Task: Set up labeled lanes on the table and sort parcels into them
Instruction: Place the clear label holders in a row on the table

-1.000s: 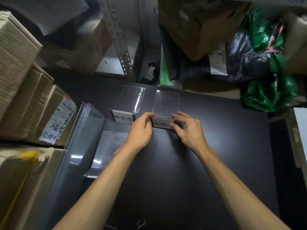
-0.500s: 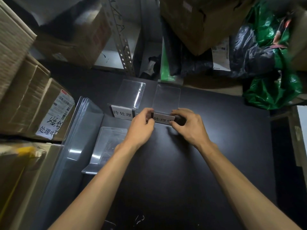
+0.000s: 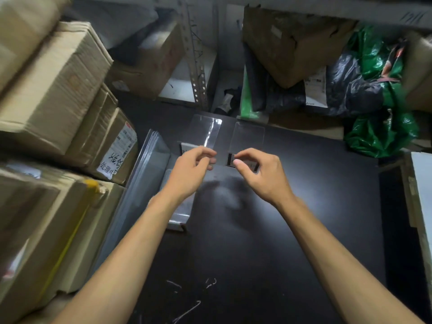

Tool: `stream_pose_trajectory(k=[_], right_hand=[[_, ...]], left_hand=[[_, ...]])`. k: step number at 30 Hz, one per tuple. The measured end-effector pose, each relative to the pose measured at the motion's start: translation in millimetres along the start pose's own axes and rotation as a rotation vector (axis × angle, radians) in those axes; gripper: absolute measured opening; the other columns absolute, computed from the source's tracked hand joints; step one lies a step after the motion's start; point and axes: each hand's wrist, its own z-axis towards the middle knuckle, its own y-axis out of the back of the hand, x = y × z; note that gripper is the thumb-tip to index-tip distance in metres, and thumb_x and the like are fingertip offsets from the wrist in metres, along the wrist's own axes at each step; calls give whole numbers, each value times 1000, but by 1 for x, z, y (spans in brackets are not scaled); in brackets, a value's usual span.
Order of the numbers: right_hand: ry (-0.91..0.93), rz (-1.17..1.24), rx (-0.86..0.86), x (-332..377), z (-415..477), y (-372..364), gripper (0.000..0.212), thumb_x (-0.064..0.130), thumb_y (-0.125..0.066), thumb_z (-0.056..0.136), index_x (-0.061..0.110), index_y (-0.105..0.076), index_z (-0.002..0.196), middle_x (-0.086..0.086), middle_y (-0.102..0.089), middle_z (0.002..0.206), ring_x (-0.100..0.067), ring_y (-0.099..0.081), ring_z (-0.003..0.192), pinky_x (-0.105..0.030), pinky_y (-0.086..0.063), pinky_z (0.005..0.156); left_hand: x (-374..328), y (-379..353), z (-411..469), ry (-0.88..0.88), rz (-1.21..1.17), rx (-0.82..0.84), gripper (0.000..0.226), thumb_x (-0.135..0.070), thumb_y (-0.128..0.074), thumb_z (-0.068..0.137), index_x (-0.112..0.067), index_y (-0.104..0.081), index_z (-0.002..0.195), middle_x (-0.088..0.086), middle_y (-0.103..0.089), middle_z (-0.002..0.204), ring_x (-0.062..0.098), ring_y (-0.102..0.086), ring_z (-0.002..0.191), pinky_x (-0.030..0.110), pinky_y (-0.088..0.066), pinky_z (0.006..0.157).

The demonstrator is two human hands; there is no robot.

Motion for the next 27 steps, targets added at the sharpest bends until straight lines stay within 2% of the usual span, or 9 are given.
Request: stream_pose_trajectory(k=[2, 6, 8, 11, 13, 15, 21, 24, 27], right_hand=[[18, 0, 104, 21, -3, -20, 17, 31, -71, 92, 19, -74, 103, 12, -74, 97, -2, -68, 92, -30, -55, 90], [8, -55, 469, 62, -16, -73, 59, 49, -74, 88, 27, -54, 139, 3, -68, 130, -12, -62, 118, -34, -51, 100], [34, -158, 592, 72, -27, -103, 72, 52, -75, 85, 24, -48, 146, -2, -63, 140, -20, -58, 127, -38, -50, 100], [80, -324, 681, 73, -42, -139, 47, 40, -70, 89, 22, -62, 131, -9, -69, 126, -32, -62, 117, -42, -54, 91], [137, -398, 669, 72, -48, -149, 27, 28, -61, 94, 24, -69, 119, -12, -72, 109, -38, -65, 103, -40, -54, 77], [183, -435, 633, 72, -49, -149, 24, 25, -56, 96, 27, -72, 115, -13, -72, 102, -40, -65, 95, -36, -45, 68], [205, -406, 529, 89, -44, -119, 19, 19, -51, 100, 19, -70, 104, -11, -70, 89, -40, -59, 85, -36, -30, 63], [187, -340, 450, 94, -40, -97, 20, 20, -53, 100, 21, -73, 103, -7, -70, 80, -36, -58, 79, -38, -39, 63], [114, -193, 380, 95, -35, -69, 21, 24, -58, 101, 26, -76, 111, 0, -75, 83, -26, -64, 80, -37, -52, 75]], left_hand=[[4, 19, -14, 1, -53, -53, 34, 4, -42, 98, -21, -66, 99, 1, -73, 94, 6, -66, 79, 20, -52, 78], [24, 49, -43, 52, -120, -186, 38, 3, -43, 97, -27, -65, 93, 0, -73, 96, 14, -68, 91, 32, -53, 85], [38, 57, -55, 58, -105, -242, 38, 7, -43, 94, -25, -65, 94, 0, -72, 99, 12, -67, 96, 31, -51, 90], [55, 64, -68, 58, -102, -270, 37, 11, -44, 92, -18, -66, 98, 3, -71, 103, 14, -65, 101, 28, -48, 97], [61, 67, -73, 51, -106, -211, 37, 12, -43, 93, -15, -66, 102, 3, -70, 105, 10, -65, 102, 20, -47, 97], [63, 70, -76, 33, -85, -128, 38, 12, -43, 94, -17, -66, 105, -2, -69, 106, 1, -62, 103, 10, -44, 95], [55, 78, -77, 34, -73, -28, 35, 6, -43, 99, -18, -64, 113, -5, -66, 113, -1, -59, 108, 0, -40, 90], [48, 76, -77, 17, -73, 9, 31, 1, -46, 101, -21, -63, 114, -9, -66, 113, -3, -59, 109, -1, -39, 88], [33, 72, -74, -40, -84, 21, 24, -8, -54, 100, -23, -63, 115, -11, -66, 114, 1, -60, 110, 3, -41, 91]])
